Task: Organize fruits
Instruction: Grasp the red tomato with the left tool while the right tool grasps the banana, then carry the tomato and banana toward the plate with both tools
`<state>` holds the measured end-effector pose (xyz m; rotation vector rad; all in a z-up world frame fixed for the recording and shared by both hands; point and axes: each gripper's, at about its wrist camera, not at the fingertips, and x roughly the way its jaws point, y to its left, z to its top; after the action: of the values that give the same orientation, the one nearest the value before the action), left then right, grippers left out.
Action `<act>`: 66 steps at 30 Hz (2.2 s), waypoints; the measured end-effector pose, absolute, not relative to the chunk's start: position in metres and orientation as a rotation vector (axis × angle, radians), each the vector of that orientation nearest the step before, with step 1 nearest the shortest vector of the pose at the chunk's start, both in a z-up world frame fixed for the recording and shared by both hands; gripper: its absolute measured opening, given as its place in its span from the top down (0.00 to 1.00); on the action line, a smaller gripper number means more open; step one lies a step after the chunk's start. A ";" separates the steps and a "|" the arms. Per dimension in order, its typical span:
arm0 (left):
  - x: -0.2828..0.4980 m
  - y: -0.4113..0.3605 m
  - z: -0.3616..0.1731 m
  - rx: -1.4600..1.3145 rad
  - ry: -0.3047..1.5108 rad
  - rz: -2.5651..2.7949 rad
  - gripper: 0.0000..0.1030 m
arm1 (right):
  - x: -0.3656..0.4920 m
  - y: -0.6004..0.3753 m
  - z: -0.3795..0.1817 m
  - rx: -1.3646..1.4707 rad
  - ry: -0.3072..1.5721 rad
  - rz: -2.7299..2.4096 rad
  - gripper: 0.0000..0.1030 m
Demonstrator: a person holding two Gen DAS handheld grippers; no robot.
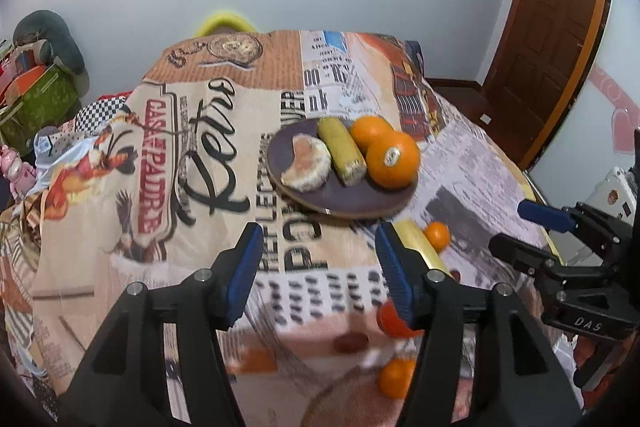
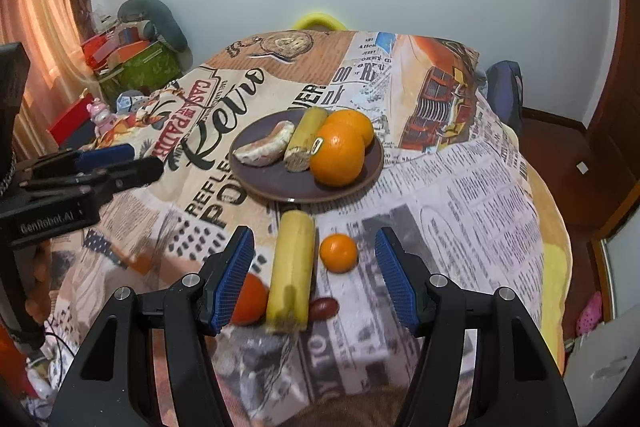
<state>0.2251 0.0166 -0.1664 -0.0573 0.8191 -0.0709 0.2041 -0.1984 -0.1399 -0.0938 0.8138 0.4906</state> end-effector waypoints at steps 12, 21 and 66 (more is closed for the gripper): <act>0.212 -0.022 -0.207 -0.050 0.928 -0.122 0.32 | 0.184 -0.216 -0.148 -0.094 0.830 0.467 0.42; 0.221 -0.039 -0.239 -0.044 1.009 -0.165 0.32 | 0.183 -0.223 -0.157 -0.075 0.855 0.461 0.42; 0.236 0.040 -0.234 -0.106 0.931 -0.110 0.54 | 0.236 -0.158 -0.218 -0.127 1.040 0.544 0.67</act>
<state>0.2362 0.0404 -0.2339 -0.1065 0.9315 -0.1096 0.2356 -0.1582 -0.2178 -0.1269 1.0396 0.5436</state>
